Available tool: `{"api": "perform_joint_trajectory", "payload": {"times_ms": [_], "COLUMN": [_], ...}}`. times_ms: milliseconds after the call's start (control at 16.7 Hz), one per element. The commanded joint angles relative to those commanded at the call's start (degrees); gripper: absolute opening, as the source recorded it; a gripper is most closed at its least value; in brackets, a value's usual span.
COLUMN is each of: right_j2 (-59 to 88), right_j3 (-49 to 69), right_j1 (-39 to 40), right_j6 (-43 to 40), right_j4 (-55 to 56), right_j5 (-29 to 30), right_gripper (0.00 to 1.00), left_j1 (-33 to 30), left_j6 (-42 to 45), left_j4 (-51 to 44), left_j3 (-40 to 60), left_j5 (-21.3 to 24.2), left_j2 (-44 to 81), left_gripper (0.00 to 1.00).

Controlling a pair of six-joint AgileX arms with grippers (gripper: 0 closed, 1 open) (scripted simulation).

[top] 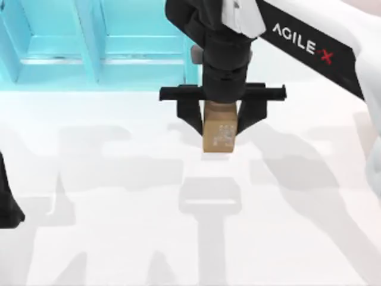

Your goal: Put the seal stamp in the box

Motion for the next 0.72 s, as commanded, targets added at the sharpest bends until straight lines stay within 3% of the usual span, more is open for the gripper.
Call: {"api": "perform_joint_trajectory", "payload": {"times_ms": [480,720], "right_j2": [-0.2,-3.0], "right_j3": [4.3,0.4], "right_j1": [0.0,-6.1], "right_j6": [-0.2,-6.2], "right_j4": [-4.3,-3.9], "right_j5": [0.0,0.0], "right_gripper": [0.00,0.00], "left_j1": [0.0,0.0], "left_j6": [0.0,0.0], "left_j4": [0.0,0.0], "left_j3": [0.0,0.0], "left_j5": [0.0,0.0], "left_j2": [0.0,0.0], "left_gripper": [1.00,1.00]}}
